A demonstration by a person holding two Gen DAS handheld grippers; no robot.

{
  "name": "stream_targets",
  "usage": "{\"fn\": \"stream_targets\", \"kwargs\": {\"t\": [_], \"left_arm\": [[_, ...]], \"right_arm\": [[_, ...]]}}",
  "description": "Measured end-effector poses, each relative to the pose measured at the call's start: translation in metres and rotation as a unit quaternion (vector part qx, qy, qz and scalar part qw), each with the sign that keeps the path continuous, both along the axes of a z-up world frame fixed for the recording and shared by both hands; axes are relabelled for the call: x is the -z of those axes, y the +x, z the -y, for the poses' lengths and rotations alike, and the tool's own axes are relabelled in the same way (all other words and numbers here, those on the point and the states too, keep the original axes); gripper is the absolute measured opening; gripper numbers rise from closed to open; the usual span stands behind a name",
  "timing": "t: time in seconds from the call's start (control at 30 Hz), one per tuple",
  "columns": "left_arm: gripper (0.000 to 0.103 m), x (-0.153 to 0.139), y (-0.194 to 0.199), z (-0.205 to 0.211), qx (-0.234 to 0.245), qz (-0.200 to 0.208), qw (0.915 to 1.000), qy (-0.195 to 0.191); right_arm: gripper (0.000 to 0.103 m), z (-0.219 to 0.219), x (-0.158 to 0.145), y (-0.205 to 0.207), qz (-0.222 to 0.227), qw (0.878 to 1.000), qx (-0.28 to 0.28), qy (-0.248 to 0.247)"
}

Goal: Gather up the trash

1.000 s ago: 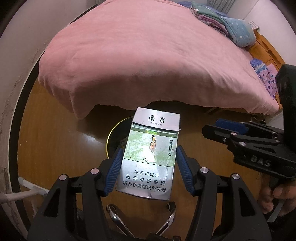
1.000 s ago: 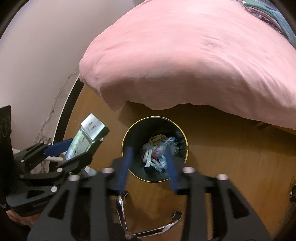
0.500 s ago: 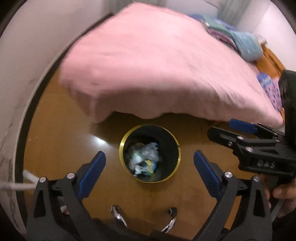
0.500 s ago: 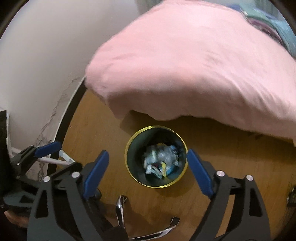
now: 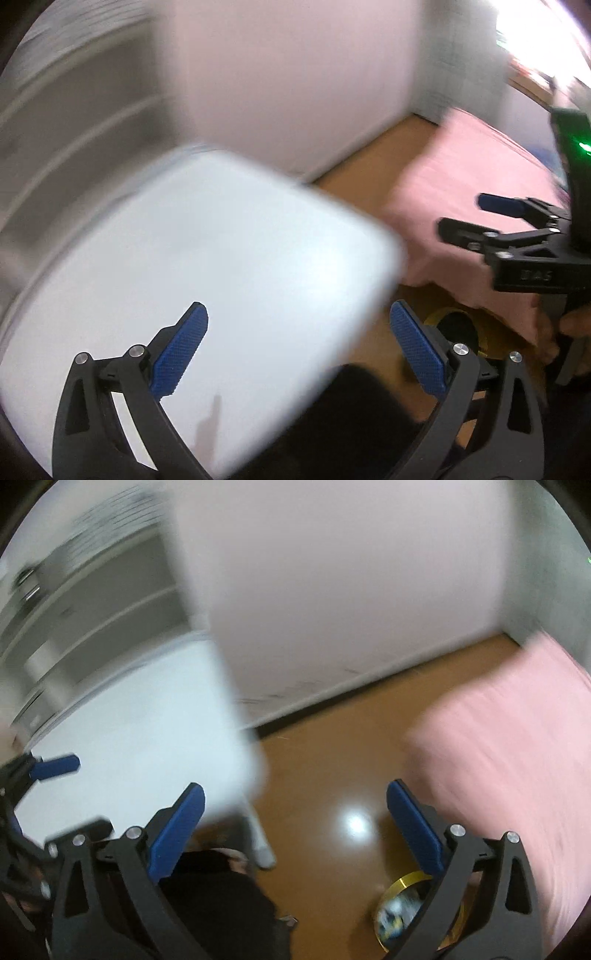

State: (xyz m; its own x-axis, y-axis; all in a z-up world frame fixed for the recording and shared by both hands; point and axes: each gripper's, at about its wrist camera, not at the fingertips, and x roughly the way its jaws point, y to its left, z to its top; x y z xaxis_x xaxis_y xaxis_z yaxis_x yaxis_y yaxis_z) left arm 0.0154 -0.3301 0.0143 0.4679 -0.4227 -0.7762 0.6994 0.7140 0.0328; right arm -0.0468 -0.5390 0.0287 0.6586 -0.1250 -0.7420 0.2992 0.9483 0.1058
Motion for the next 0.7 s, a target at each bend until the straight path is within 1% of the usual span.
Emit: {"fn": "stream_targets", "kwargs": {"t": [0.03, 0.07, 0.1, 0.13, 0.17, 0.2, 0.27, 0.37, 0.43, 0.5, 0.57, 0.63, 0.67, 0.7], "left_arm": [[0.096, -0.003, 0.008, -0.021, -0.024, 0.007, 0.9997, 0.001], [0.096, -0.007, 0.018, -0.051, -0.059, 0.016, 0.9981, 0.003], [0.096, -0.01, 0.027, -0.083, -0.1, 0.025, 0.9947, 0.007], [0.096, -0.012, 0.031, -0.103, -0.124, 0.027, 0.9918, 0.008], [0.096, -0.012, 0.037, -0.13, -0.156, 0.027, 0.9873, 0.01], [0.096, -0.012, 0.039, -0.148, -0.177, 0.029, 0.9837, 0.012], [0.096, -0.013, 0.039, -0.189, -0.221, 0.036, 0.9745, 0.011], [0.096, -0.012, 0.03, -0.232, -0.254, 0.039, 0.9663, -0.002], [0.096, -0.01, 0.025, -0.25, -0.277, 0.037, 0.9601, -0.006], [0.096, -0.01, 0.021, -0.258, -0.277, 0.036, 0.9601, -0.003], [0.096, -0.015, 0.013, -0.26, -0.285, 0.05, 0.9571, -0.009], [0.096, -0.02, 0.008, -0.266, -0.287, 0.052, 0.9561, -0.023], [0.096, -0.022, 0.008, -0.268, -0.288, 0.052, 0.9556, -0.031], [0.096, -0.02, 0.006, -0.271, -0.289, 0.052, 0.9551, -0.037]], "right_arm": [[0.096, -0.016, -0.003, 0.015, 0.002, 1.0, -0.022, -0.001], [0.096, -0.031, -0.006, 0.028, 0.004, 0.999, -0.041, -0.002], [0.096, -0.053, -0.01, 0.046, 0.008, 0.998, -0.067, -0.005], [0.096, -0.065, -0.011, 0.055, 0.011, 0.997, -0.081, -0.006], [0.096, -0.077, -0.014, 0.064, 0.014, 0.995, -0.096, -0.006], [0.096, -0.094, -0.016, 0.075, 0.017, 0.993, -0.112, -0.008], [0.096, -0.114, -0.02, 0.083, 0.021, 0.991, -0.129, -0.014], [0.096, -0.14, -0.027, 0.092, 0.024, 0.989, -0.144, -0.029], [0.096, -0.148, -0.03, 0.096, 0.029, 0.988, -0.148, -0.032], [0.096, -0.16, -0.035, 0.091, 0.036, 0.987, -0.155, -0.038], [0.096, -0.169, -0.038, 0.086, 0.041, 0.985, -0.16, -0.045], [0.096, -0.175, -0.038, 0.078, 0.043, 0.984, -0.167, -0.05], [0.096, -0.179, -0.037, 0.081, 0.043, 0.983, -0.169, -0.053], [0.096, -0.182, -0.037, 0.079, 0.044, 0.983, -0.17, -0.056]]}}
